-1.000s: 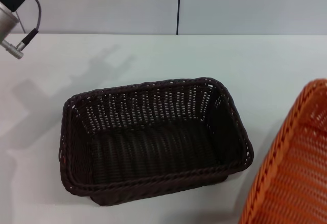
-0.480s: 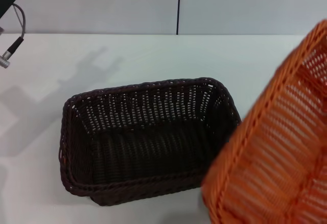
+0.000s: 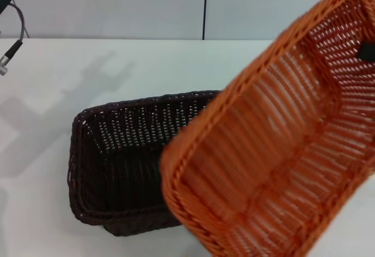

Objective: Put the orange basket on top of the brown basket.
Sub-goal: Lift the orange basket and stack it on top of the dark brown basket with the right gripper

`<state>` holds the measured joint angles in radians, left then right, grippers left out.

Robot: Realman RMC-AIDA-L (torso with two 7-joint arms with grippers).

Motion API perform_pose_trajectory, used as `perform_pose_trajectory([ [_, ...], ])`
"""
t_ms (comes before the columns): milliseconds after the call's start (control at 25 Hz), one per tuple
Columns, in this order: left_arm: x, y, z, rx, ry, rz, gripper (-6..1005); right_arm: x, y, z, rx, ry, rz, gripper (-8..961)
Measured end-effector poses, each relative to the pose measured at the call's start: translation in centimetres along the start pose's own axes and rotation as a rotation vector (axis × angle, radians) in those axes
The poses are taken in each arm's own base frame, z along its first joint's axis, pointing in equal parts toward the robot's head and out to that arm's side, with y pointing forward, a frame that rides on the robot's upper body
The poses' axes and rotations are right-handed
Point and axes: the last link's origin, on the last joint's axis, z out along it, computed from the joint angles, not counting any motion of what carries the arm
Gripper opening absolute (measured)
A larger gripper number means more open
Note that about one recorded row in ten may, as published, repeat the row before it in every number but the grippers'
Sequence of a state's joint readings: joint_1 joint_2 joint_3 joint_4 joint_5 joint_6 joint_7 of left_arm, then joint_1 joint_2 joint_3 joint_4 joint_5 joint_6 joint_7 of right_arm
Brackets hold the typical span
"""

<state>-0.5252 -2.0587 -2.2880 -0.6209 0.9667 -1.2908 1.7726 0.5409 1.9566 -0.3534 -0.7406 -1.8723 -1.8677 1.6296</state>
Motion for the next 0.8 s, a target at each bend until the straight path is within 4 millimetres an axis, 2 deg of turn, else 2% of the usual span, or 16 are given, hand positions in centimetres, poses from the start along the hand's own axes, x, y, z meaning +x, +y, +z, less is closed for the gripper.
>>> perform_pose_trajectory([
  [120, -0.1, -0.2, 0.3, 0.009, -0.011, 0.005, 771, 1.8, 0.4, 1.5, -0.020, -0.123, 0.041, 148],
  [240, -0.3, -0.1, 0.6, 0.006, -0.029, 0.013, 771, 2.5, 0.5, 2.2, -0.017, -0.180, 0.056, 148],
  [400, -0.4, 0.0, 1.2, 0.000, -0.044, 0.020, 771, 4.6, 1.0, 4.0, -0.004, -0.286, 0.113, 148],
  [480, -0.3, 0.0, 1.6, -0.003, -0.045, 0.023, 771, 5.6, 1.2, 5.1, 0.007, -0.309, 0.137, 148],
  [520, -0.2, 0.1, 1.9, -0.005, -0.045, 0.024, 771, 6.7, 1.6, 6.2, 0.010, -0.326, 0.169, 148],
  [560, -0.2, 0.1, 1.9, -0.005, -0.045, 0.024, 771, 6.7, 1.6, 6.2, 0.010, -0.326, 0.169, 148],
  [720, -0.2, 0.1, 2.3, -0.002, -0.041, 0.022, 770, 9.1, 2.9, 8.3, 0.022, -0.372, 0.236, 148],
  [800, -0.2, 0.1, 2.4, -0.002, -0.042, 0.020, 770, 9.5, 3.0, 8.5, 0.028, -0.377, 0.249, 148],
])
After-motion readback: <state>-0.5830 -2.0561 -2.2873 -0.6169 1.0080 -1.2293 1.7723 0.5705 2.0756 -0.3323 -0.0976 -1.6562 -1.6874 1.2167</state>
